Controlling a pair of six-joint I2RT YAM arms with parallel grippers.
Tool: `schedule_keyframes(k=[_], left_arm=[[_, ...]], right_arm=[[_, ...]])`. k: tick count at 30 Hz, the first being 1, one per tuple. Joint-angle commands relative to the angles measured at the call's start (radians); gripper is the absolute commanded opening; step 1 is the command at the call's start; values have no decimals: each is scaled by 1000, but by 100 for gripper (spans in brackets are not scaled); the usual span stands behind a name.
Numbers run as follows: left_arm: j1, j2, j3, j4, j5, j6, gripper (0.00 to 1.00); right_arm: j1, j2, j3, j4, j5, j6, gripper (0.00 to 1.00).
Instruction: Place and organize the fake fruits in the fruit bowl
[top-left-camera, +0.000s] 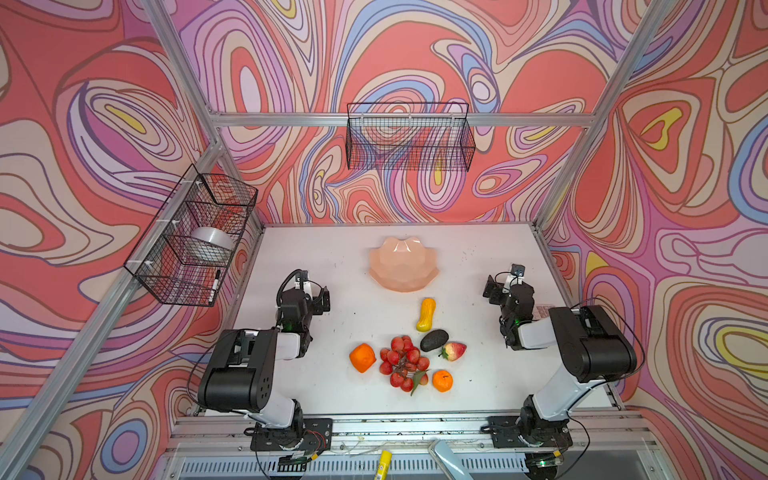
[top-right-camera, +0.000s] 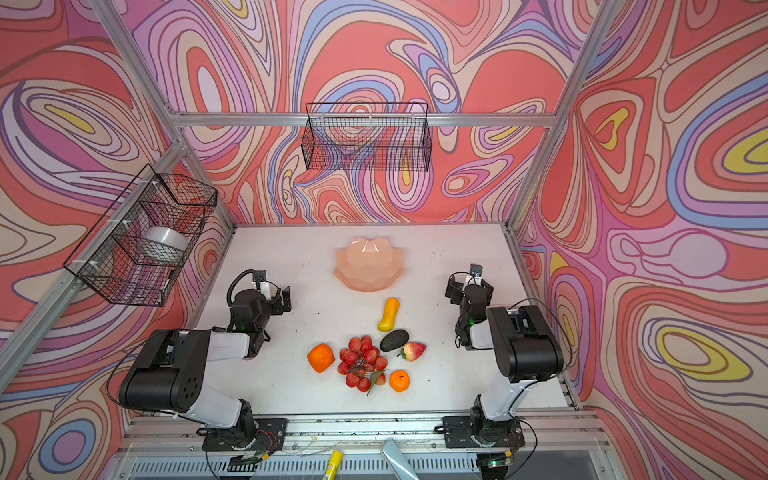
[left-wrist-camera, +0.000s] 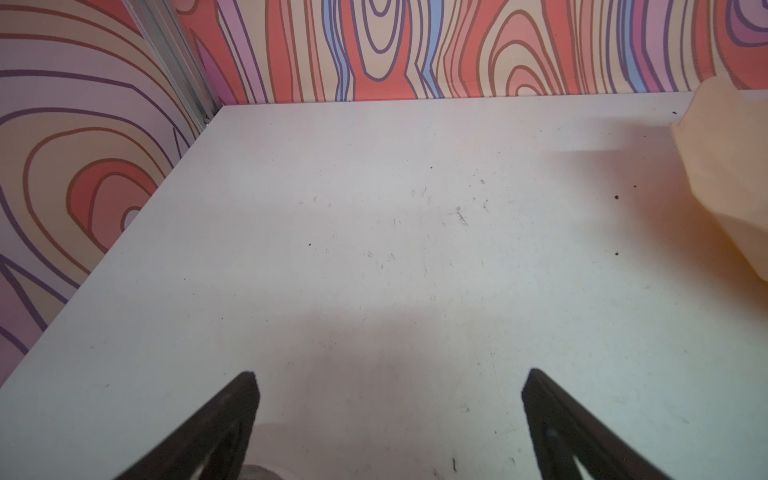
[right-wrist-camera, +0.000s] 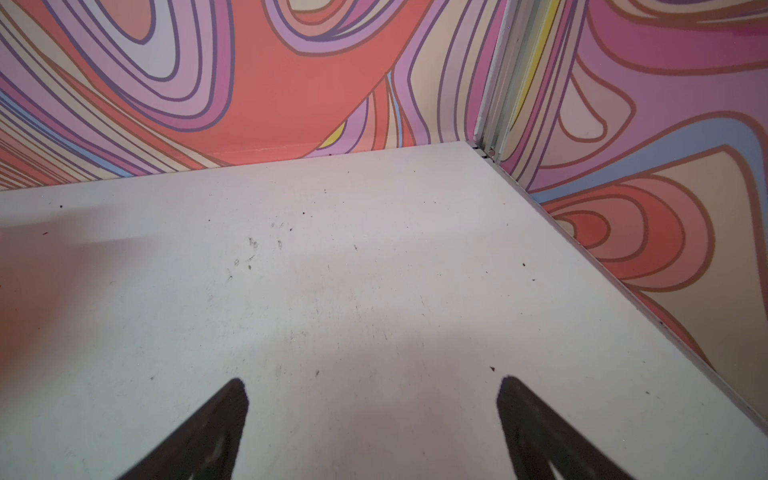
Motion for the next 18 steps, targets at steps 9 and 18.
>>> schedule_keyframes(k=[9,18], left_arm=[[7,-391,373,-875,-188,-244,100],[7,-647,372,-957,-152,-302,95]], right_arm=[[9,-438,353,-931,75,265,98],[54,-528,405,-1264,-319,457,88]])
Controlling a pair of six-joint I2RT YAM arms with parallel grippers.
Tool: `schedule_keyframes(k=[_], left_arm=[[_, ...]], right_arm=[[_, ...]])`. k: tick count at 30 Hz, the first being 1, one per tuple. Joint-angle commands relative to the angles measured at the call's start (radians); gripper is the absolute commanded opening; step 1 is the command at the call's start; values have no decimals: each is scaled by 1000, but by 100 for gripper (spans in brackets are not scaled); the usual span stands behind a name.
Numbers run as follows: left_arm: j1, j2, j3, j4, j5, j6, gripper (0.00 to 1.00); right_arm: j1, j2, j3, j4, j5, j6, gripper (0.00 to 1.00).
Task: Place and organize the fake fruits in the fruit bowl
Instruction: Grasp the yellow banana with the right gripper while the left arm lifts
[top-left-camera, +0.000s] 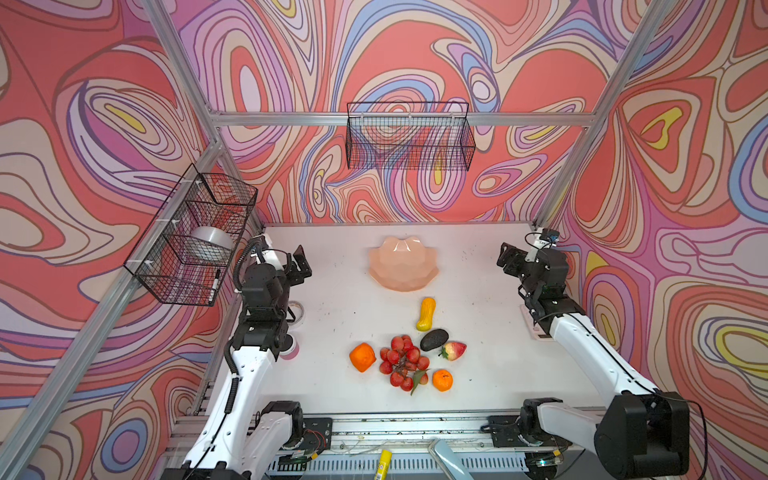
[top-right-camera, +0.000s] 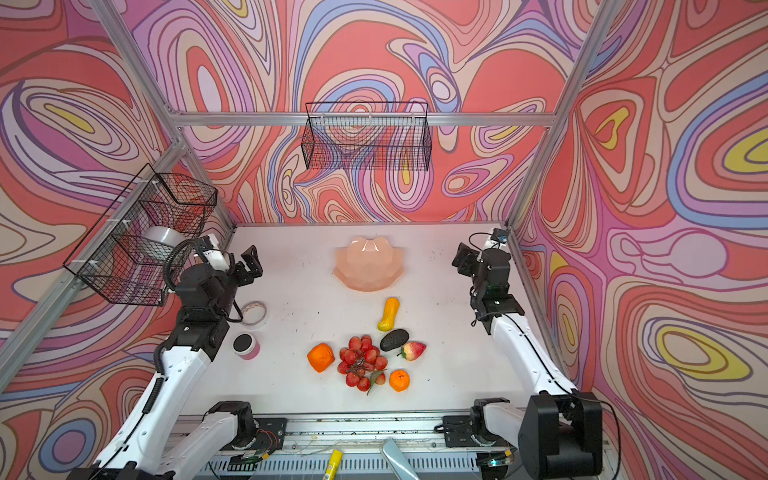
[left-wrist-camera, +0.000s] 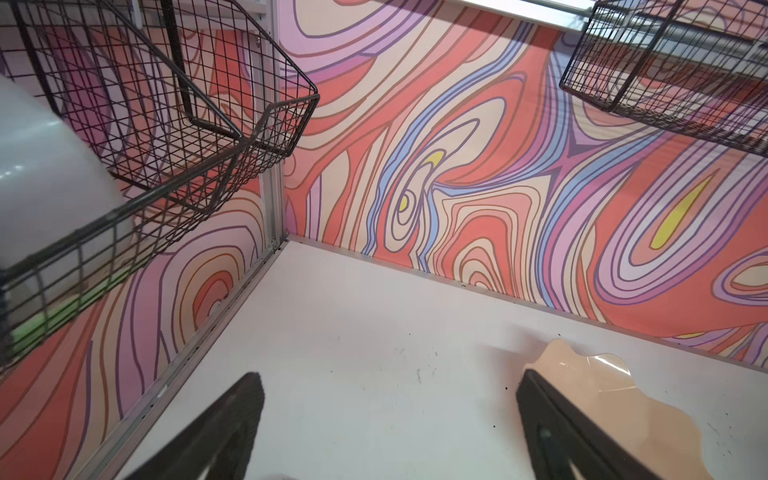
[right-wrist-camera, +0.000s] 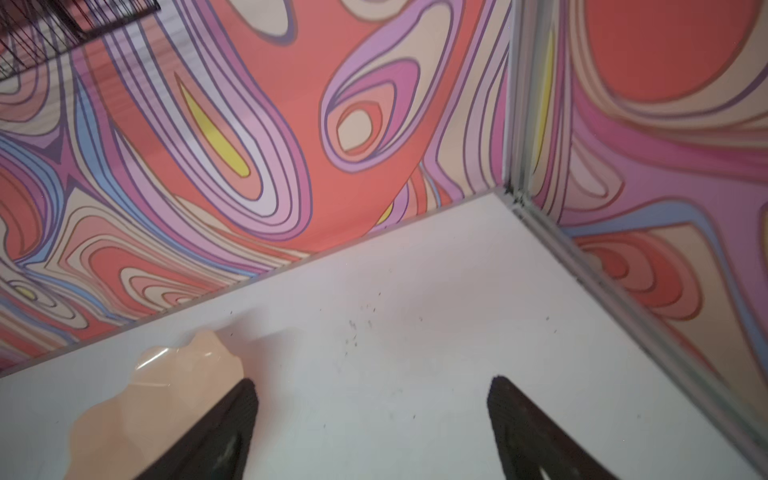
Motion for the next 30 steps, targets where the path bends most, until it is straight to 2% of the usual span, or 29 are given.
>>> schedule_keyframes(k=[1,3,6,8,12,21,30], left_arm=[[6,-25,-10,-155,-71,-51,96],[6,-49,-11,-158,-103,-58,98],[6,-69,-14,-156,-95,-78,99],[6,-75,-12,-157,-77,-105,99],[6,-82,-9,-161,-37,-106,100],[6,-113,-8,-177,-21,-119,100],[6,-126,-18,-171,-21,-121,100]], right_arm=[[85,-7,16,-301,-166,181,87],[211,-3,14,-353,-95,238,86],[392,30,15,-394,28,344,86],[462,83,23,-396,56,401,86],[592,229,102,-409,130,438,86],[652,507,215,-372,182,511,84],[656,643,287,-396,253,514,77]])
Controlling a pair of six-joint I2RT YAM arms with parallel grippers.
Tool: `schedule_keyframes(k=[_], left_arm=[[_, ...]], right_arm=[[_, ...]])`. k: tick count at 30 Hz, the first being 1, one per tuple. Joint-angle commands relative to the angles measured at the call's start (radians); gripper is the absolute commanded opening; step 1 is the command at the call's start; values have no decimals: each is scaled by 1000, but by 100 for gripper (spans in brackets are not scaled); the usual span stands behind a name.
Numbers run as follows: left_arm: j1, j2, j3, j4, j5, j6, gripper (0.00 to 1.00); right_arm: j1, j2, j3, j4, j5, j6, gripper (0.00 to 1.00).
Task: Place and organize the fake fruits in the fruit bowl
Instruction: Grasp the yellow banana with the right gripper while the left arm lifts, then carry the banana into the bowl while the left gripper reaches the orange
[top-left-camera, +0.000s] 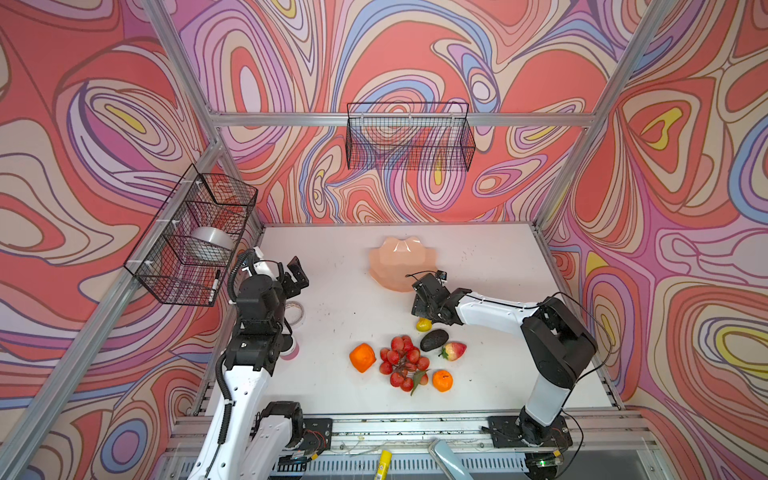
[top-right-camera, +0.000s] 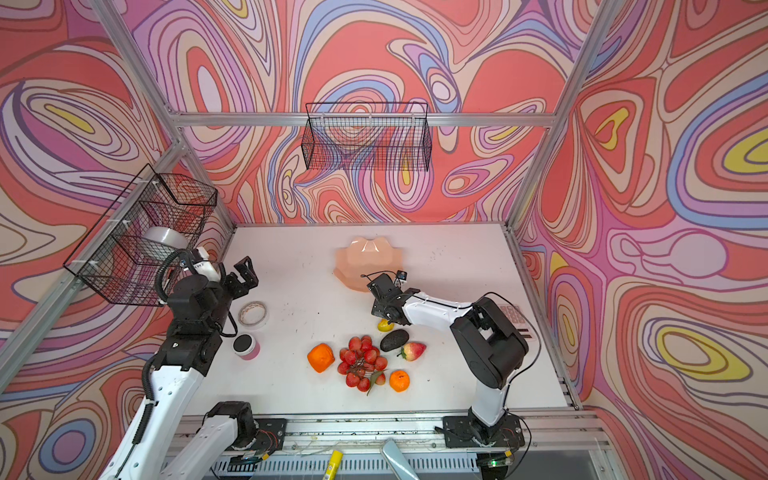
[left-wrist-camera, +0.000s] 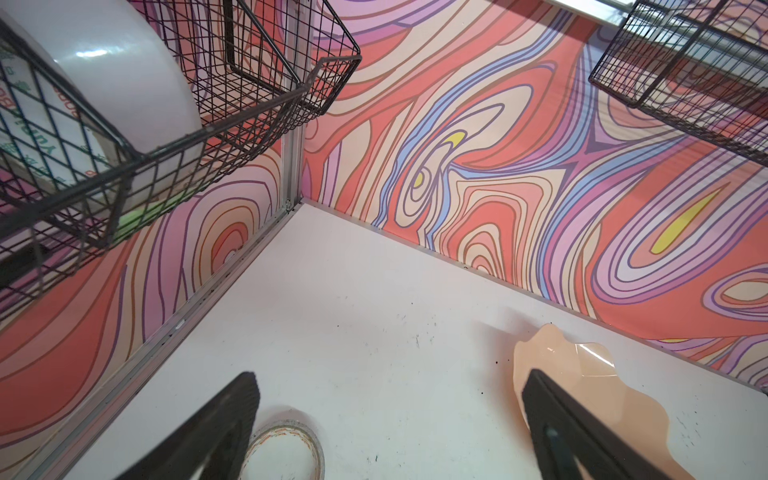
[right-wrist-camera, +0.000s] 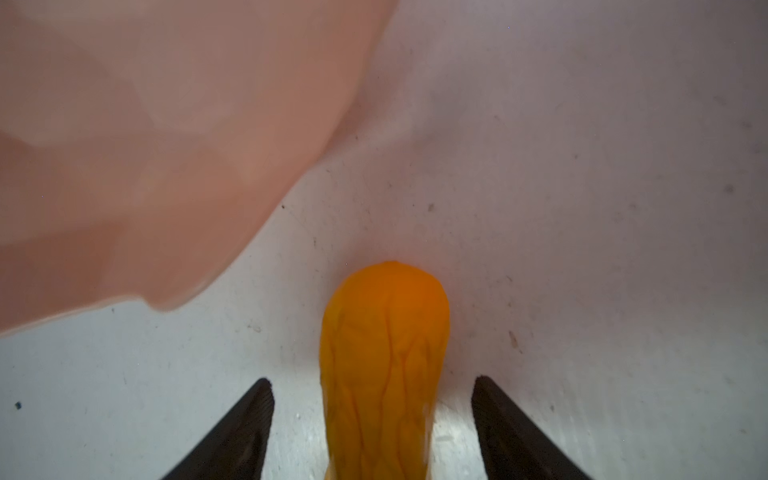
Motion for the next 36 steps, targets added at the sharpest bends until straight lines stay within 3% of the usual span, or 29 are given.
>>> schedule_keyframes(k=[1,8,11,16,19,23,26,31,34,36], left_arm=[[6,-12,-13,-17,0,-19,100],[6,-16,-19,-16,-4,-30,100],[6,-15,-22,-13,-15,-37,100],[6,-17,-26,-13,-20,-43,100],[6,-21,-28,-12,-23,-40,100],[6,-20,-26,-23,-42,-55,100],[6,-23,-23,-35,-43,-52,100],[6,-19,6,-101,-41,-57,100],[7,-16,36,-229,18,-65,100],[6,-7,59,-331,133,-46,100]], right_arm=[[7,23,10,-14,50,18,77],[9,3,-29,-7,92,39,60],[7,-74,-102,41,97,76,49],[7,-209,-179,50,129,120,40],[7,-302,-174,10,176,102,38],[4,-374,-65,-36,205,-45,36],[1,-302,80,-42,167,-168,36],[-26,-52,350,-35,86,-344,36],[-72,123,512,-53,8,-394,36],[-98,229,607,-62,-25,-428,36]])
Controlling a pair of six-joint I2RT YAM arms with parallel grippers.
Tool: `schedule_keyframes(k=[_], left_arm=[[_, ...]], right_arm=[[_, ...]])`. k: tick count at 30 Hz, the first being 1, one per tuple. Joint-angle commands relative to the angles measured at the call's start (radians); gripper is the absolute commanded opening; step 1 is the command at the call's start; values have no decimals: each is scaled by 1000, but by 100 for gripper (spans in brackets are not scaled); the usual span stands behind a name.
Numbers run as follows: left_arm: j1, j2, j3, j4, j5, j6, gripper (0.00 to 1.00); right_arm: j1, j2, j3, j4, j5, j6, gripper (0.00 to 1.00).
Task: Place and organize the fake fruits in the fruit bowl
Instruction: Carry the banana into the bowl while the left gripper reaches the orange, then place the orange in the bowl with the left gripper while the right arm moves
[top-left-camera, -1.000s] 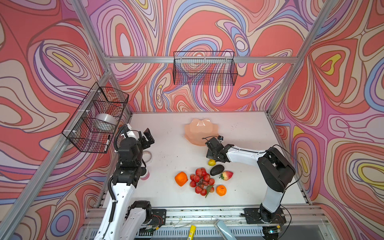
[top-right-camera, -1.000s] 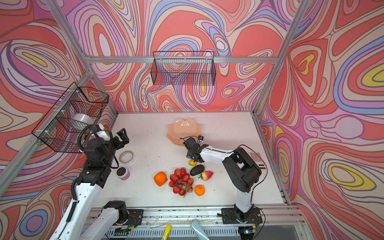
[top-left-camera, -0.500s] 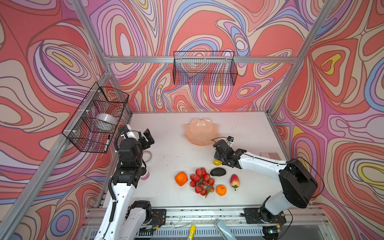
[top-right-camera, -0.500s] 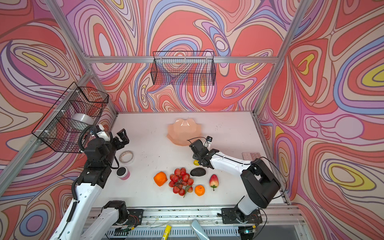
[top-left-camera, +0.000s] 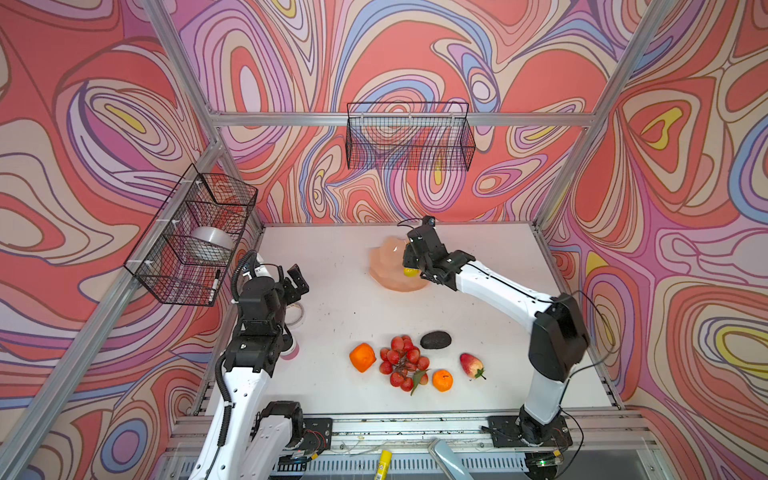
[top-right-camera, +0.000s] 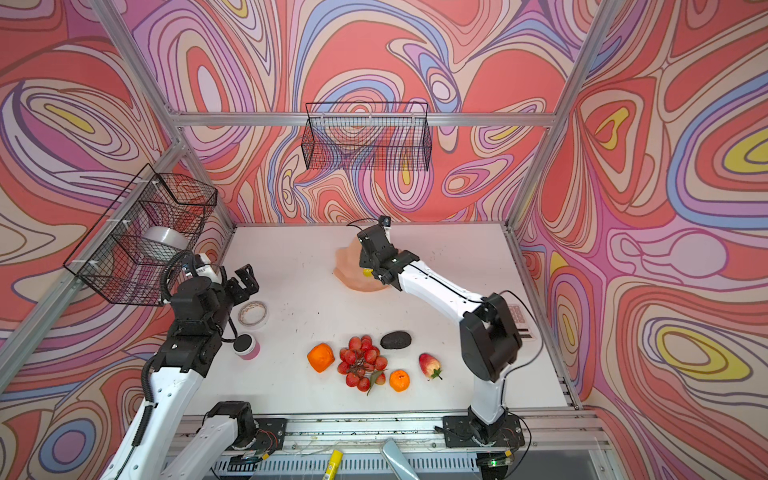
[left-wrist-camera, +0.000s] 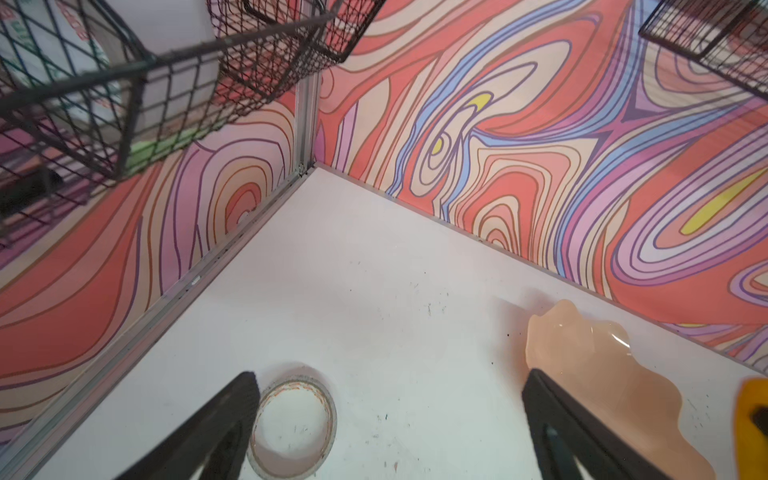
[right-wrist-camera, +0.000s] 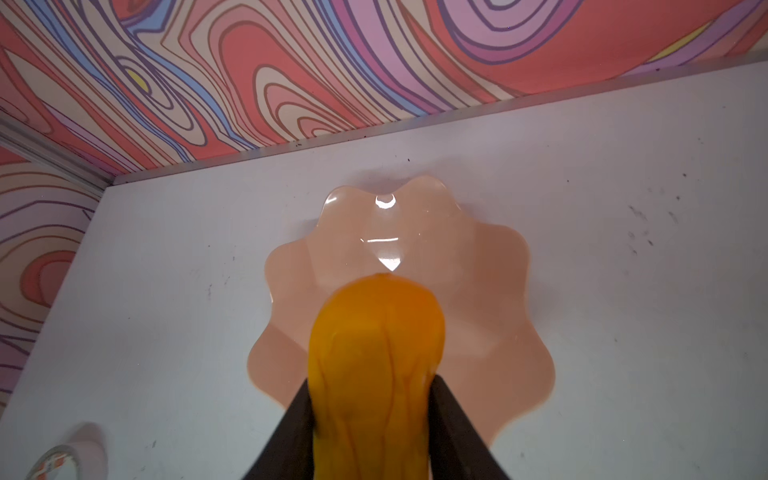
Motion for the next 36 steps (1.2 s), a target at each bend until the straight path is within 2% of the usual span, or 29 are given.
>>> schedule_keyframes(k=[1,6,11,15,19,22,25,30,36], left_arm=[[6,12,62,-212,176,10,100],[5,61,88,-402,417,-14,95],[-5,23,-1,-438,521,-90,92],[-65,2,-44,-464,507,-136,92],[-186,-4,-82,-458,454,-201,92],[-286,2,-118,-430,399,-254,91],[-356,31,-143,-392,389,-297,91],[-463,85,-147,-365,336,-320,92],[-529,166,-172,-305,316,-335,93]], right_arm=[[-49,146,113,-47,-88,-123,36],[-99,346,330,-124,-136,-179,37],[-115,435,404,-161,-125,-216,38],[-117,477,426,-163,-140,-228,40],[-118,525,481,-201,-154,-222,44],[-124,538,485,-188,-162,-221,53],[-152,538,497,-188,-240,-195,62],[-195,422,451,-154,-293,-158,71],[-198,35,143,71,-255,-159,80]])
